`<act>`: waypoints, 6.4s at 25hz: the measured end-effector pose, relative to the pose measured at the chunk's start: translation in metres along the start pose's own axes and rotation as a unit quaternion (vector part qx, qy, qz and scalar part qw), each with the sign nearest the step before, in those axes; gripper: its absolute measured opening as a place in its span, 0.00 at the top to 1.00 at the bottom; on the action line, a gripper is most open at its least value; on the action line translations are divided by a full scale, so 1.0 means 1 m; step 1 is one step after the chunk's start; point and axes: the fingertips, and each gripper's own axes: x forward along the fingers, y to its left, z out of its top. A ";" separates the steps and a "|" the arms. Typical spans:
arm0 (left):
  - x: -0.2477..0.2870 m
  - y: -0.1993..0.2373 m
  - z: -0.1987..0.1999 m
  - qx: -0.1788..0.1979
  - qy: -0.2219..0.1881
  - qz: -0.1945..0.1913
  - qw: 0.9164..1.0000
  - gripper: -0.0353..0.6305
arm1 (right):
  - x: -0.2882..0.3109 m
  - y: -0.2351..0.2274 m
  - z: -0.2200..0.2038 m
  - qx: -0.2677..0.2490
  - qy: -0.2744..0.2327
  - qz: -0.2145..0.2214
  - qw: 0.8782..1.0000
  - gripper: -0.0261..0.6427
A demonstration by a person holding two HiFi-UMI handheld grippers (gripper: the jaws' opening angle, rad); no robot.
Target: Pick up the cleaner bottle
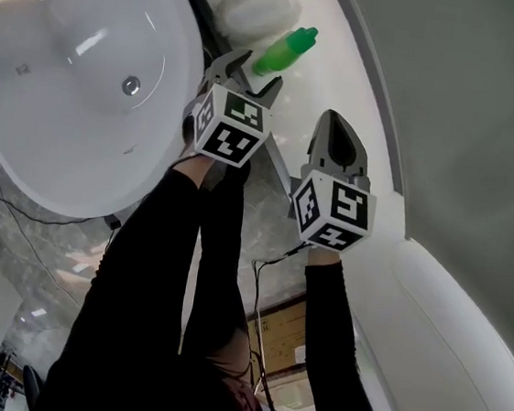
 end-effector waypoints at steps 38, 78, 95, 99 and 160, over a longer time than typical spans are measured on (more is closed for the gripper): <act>0.069 -0.003 -0.008 0.019 -0.031 -0.008 0.999 0.54 | 0.055 -0.027 -0.014 0.008 0.024 -0.007 1.000 0.96; 0.050 -0.013 0.025 0.039 -0.081 0.009 0.996 0.65 | 0.044 -0.033 -0.007 0.005 0.012 -0.010 1.000 0.96; -0.030 0.029 0.102 0.024 -0.142 0.054 0.988 0.65 | 0.015 -0.001 0.059 -0.023 -0.030 0.004 0.999 0.96; -0.061 0.046 0.118 0.013 -0.152 0.069 0.986 0.65 | 0.004 0.015 0.083 -0.031 -0.040 0.012 0.999 0.96; -0.450 0.211 0.056 -0.099 -0.162 0.275 0.943 0.66 | -0.106 0.368 0.184 -0.195 -0.106 0.249 0.943 0.96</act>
